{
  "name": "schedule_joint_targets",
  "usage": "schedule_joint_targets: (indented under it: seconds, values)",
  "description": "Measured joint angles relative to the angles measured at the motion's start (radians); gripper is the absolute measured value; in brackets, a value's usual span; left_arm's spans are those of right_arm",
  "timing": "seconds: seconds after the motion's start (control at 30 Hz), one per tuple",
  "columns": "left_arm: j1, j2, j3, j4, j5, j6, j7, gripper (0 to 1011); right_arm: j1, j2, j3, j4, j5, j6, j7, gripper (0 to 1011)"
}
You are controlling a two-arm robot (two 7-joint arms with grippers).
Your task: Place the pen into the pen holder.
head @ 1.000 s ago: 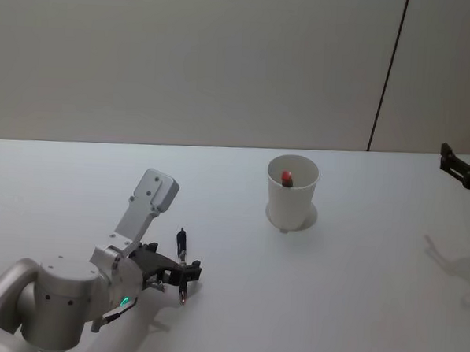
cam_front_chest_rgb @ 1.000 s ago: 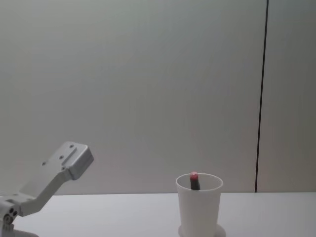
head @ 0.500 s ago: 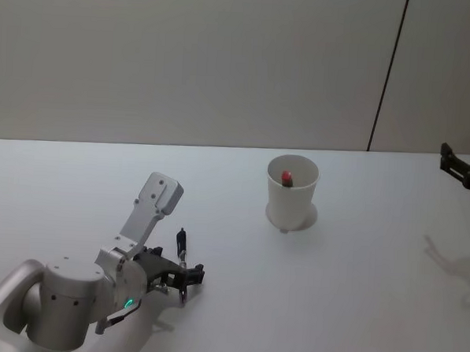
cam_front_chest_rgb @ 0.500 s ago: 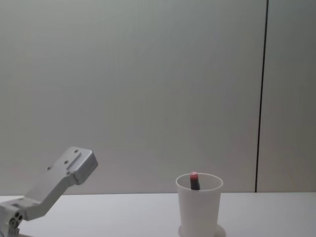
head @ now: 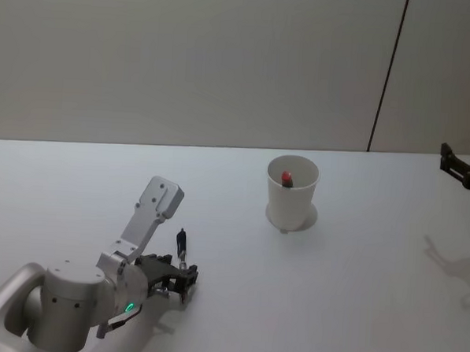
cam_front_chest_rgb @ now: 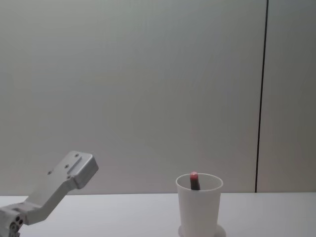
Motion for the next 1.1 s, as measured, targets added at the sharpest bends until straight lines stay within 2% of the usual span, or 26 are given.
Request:
schedule_joint_targets:
  seconds: [0.13, 0.53, 0.57, 0.73, 0.9, 1.1]
  values:
    - [0.007, 0.000, -0.001, -0.004, -0.007, -0.001, 0.006, 473, 0.000, 0.000, 0.000, 0.000, 0.000, 0.000, 0.000, 1001]
    - [0.026, 0.005, -0.005, -0.021, -0.020, -0.003, 0.024, 334, 0.000, 0.000, 0.000, 0.000, 0.000, 0.000, 0.000, 1001]
    - [0.029, 0.006, -0.005, -0.023, -0.022, -0.004, 0.027, 296, 0.000, 0.000, 0.000, 0.000, 0.000, 0.000, 0.000, 1001]
    - [0.036, 0.009, -0.007, -0.030, -0.024, -0.007, 0.033, 244, 0.000, 0.000, 0.000, 0.000, 0.000, 0.000, 0.000, 1001]
    - [0.045, 0.012, -0.010, -0.039, -0.026, -0.010, 0.042, 143, 0.000, 0.000, 0.000, 0.000, 0.000, 0.000, 0.000, 1001]
    - [0.054, 0.018, -0.014, -0.048, -0.026, -0.014, 0.052, 140, 0.000, 0.000, 0.000, 0.000, 0.000, 0.000, 0.000, 1001]
